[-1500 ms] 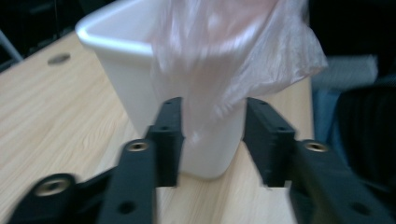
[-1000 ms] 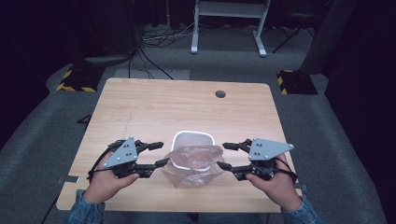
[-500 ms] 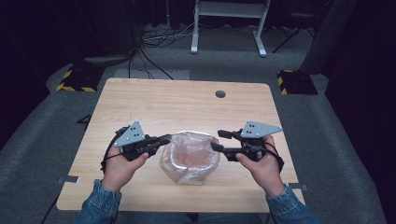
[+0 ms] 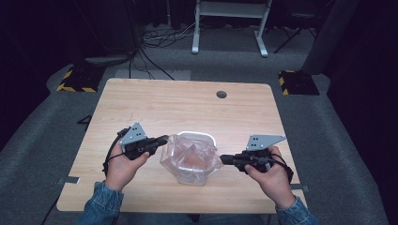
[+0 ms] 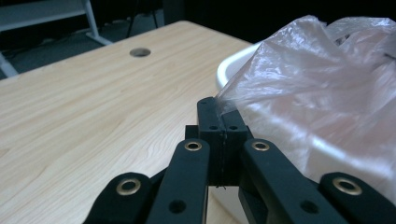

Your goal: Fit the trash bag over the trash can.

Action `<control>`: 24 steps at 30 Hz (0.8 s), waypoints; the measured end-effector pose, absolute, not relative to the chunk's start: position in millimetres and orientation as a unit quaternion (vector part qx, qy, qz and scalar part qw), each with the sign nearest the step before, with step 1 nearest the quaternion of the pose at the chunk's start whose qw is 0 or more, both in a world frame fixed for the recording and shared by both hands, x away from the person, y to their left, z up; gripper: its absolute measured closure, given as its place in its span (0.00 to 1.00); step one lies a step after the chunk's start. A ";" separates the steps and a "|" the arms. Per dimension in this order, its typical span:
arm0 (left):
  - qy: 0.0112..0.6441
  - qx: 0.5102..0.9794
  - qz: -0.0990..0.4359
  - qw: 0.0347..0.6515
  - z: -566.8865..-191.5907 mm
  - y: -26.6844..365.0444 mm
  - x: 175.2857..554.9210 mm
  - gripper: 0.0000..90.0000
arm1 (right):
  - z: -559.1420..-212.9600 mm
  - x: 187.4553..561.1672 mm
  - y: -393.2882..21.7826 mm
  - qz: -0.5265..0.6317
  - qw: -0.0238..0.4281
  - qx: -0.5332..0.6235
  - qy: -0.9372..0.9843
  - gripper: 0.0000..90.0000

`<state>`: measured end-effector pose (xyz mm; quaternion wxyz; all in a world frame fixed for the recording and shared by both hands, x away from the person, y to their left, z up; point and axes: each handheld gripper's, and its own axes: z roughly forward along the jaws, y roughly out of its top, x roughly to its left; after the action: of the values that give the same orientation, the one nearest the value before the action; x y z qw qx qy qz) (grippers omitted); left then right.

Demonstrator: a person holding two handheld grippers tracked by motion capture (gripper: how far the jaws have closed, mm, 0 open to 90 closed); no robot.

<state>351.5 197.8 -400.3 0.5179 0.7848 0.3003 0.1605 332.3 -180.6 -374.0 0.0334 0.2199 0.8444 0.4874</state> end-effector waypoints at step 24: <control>0.163 0.816 0.182 0.523 -365.3 158.7 355.4 0.95 | -358.8 335.3 -158.7 0.533 0.046 0.190 0.823 0.99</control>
<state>355.4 158.7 -365.3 0.5232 0.8165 0.1633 0.1816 335.3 -158.7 -358.8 0.0464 0.1899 0.8234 0.5327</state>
